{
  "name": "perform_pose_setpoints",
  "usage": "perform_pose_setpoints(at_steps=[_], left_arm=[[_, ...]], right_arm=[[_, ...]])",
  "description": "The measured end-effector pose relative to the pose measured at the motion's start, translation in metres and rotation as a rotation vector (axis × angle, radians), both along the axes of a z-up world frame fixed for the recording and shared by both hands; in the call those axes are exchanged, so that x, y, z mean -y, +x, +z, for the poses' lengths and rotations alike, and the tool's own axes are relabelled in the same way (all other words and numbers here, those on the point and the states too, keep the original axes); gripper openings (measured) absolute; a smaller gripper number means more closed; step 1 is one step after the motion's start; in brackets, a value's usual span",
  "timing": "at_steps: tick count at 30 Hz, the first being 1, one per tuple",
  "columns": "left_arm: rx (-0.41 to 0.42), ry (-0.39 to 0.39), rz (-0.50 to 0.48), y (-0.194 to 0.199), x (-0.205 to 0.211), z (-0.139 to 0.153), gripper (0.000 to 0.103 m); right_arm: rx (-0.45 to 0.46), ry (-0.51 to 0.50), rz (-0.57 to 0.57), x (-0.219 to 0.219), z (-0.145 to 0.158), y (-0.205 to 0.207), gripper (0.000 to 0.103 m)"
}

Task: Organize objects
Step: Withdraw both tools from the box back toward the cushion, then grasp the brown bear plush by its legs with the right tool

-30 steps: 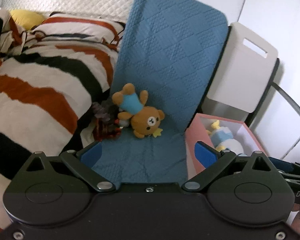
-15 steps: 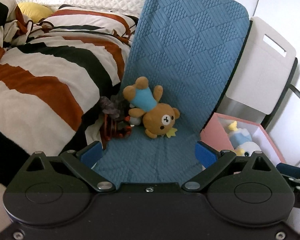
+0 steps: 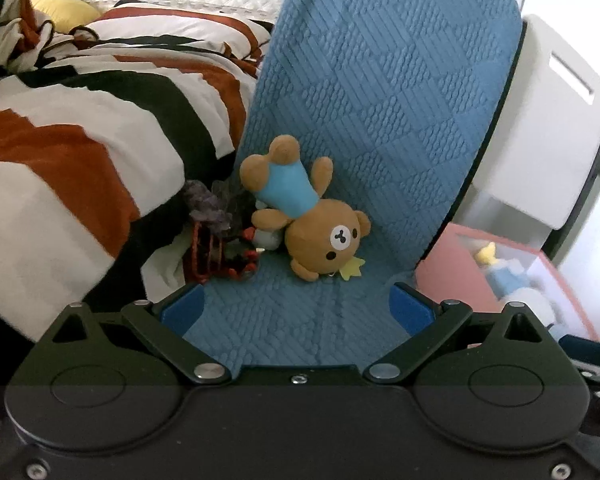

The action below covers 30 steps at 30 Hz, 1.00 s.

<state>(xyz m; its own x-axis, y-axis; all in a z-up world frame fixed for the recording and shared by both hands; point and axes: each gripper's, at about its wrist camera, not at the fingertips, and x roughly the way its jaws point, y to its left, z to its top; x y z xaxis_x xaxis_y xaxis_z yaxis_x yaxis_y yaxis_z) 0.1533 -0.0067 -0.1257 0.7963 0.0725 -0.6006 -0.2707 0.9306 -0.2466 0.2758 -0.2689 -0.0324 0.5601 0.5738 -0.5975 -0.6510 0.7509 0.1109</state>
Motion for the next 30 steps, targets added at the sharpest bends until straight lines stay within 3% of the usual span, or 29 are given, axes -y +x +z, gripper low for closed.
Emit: perform_pose_setpoints(at_steps=[7, 15, 30], left_arm=[[-0.004, 0.025, 0.007, 0.03, -0.007, -0.02, 0.099], [-0.015, 0.031, 0.104, 0.055, -0.033, -0.041, 0.103], [-0.125, 0.031, 0.088, 0.095, -0.055, -0.083, 0.103]], right_arm=[[0.018, -0.038, 0.027, -0.014, -0.004, 0.022, 0.08], [-0.004, -0.028, 0.047, -0.042, 0.006, 0.062, 0.08], [0.049, -0.144, 0.228, -0.145, 0.005, 0.117, 0.08]])
